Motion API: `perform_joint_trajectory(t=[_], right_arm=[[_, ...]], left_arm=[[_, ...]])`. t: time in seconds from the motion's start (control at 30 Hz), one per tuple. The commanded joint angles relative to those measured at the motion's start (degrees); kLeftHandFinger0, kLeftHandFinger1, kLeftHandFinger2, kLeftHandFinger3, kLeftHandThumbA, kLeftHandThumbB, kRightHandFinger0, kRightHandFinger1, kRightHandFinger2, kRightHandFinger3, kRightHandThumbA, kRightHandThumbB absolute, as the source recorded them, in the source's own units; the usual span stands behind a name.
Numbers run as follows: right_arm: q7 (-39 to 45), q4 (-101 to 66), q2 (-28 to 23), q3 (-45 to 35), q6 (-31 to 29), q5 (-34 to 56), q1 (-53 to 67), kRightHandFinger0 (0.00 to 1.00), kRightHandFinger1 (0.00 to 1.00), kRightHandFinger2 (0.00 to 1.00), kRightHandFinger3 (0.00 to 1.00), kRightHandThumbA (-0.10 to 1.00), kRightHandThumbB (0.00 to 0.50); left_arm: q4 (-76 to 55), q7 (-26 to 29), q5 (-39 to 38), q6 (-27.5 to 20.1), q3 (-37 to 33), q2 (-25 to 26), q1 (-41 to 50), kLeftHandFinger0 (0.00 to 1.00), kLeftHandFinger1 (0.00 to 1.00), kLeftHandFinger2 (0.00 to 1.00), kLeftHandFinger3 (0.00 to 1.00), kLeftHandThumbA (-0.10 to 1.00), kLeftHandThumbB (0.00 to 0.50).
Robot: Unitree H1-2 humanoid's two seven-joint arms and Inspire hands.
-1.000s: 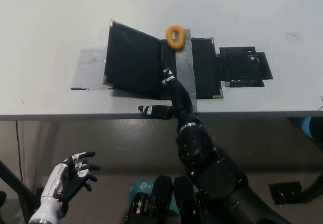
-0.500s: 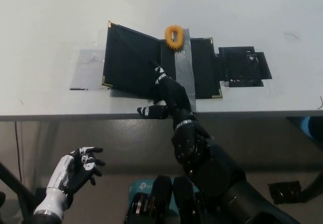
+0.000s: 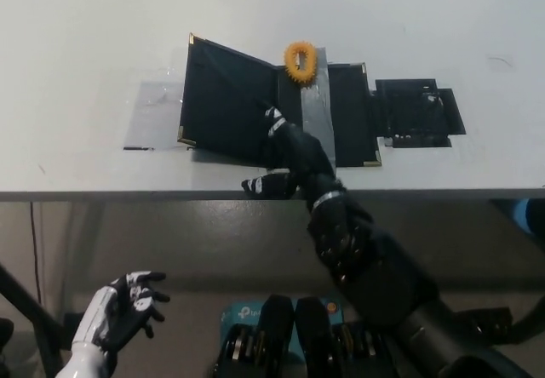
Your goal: The robot uses its right hand to push the cover of the diary kept in the middle of the desk towards the left to open it
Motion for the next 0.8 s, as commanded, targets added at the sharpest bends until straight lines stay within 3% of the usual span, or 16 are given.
perform_joint_trajectory(t=[0.0,0.07,0.1,0.13,0.23,0.33,0.37,0.43,0.5,0.63,0.77], right_arm=[[9.6,-9.1,0.3,-5.4,7.4,7.3,-2.4,0.96,0.99,1.00,1.00,1.00,0.160],[14.1,-14.6,0.1,-9.7,12.0,13.2,-2.4,1.00,1.00,1.00,1.00,1.00,0.201],[16.0,-18.5,-0.4,-11.4,14.4,15.8,-1.8,0.99,1.00,1.00,1.00,1.00,0.188],[16.3,-25.5,0.9,-17.7,20.3,23.9,-0.2,0.98,1.00,1.00,1.00,1.00,0.201],[15.6,-31.2,0.0,-19.7,20.3,29.5,1.5,0.93,1.00,1.00,1.00,1.00,0.246],[13.5,-36.0,-1.5,-20.8,20.3,36.1,4.0,0.93,1.00,1.00,1.00,1.00,0.217],[9.6,-38.6,-3.4,-21.0,20.3,43.0,6.0,0.94,1.00,1.00,1.00,1.00,0.216],[5.4,-41.2,-5.0,-21.5,20.3,47.6,7.8,0.91,0.96,1.00,1.00,1.00,0.198],[4.0,-43.3,-7.1,-22.0,20.3,50.5,9.2,0.94,1.00,1.00,1.00,1.00,0.198],[4.7,-47.4,-8.1,-27.7,20.3,50.1,13.0,0.89,0.98,1.00,1.00,1.00,0.168],[8.7,-50.8,-9.5,-32.9,20.3,50.3,18.7,0.92,0.99,1.00,1.00,1.00,0.210]], left_arm=[[-1.2,0.1,-1.1,-1.3,1.2,-0.5,0.2,0.29,0.35,0.46,0.63,0.21,0.386],[-1.7,0.2,-1.1,-1.6,1.7,-0.7,0.8,0.29,0.35,0.47,0.65,0.17,0.339],[-1.6,0.2,-1.2,-1.6,1.8,-0.6,0.8,0.29,0.35,0.47,0.65,0.16,0.329],[-1.6,0.2,-1.1,-2.0,2.0,-0.7,1.0,0.29,0.36,0.47,0.63,0.14,0.314],[-2.4,0.4,-1.0,-1.6,2.3,-0.6,1.6,0.32,0.38,0.49,0.63,0.12,0.260],[-2.5,0.7,-1.2,-1.1,2.7,-0.7,1.9,0.34,0.40,0.51,0.65,0.05,0.196],[-2.3,0.7,-1.6,-1.6,3.1,-0.9,2.2,0.33,0.40,0.52,0.65,0.05,0.193],[-1.7,0.6,-1.9,-2.6,3.3,-1.1,2.6,0.31,0.38,0.51,0.65,0.08,0.216],[-2.1,1.0,-1.4,-2.2,3.2,-1.1,2.8,0.32,0.39,0.51,0.65,0.10,0.223],[-2.0,1.1,-1.4,-2.4,3.4,-1.1,3.2,0.34,0.40,0.51,0.67,0.15,0.226],[-2.3,1.2,-1.2,-2.6,3.6,-1.0,3.8,0.35,0.41,0.50,0.67,0.17,0.240]])
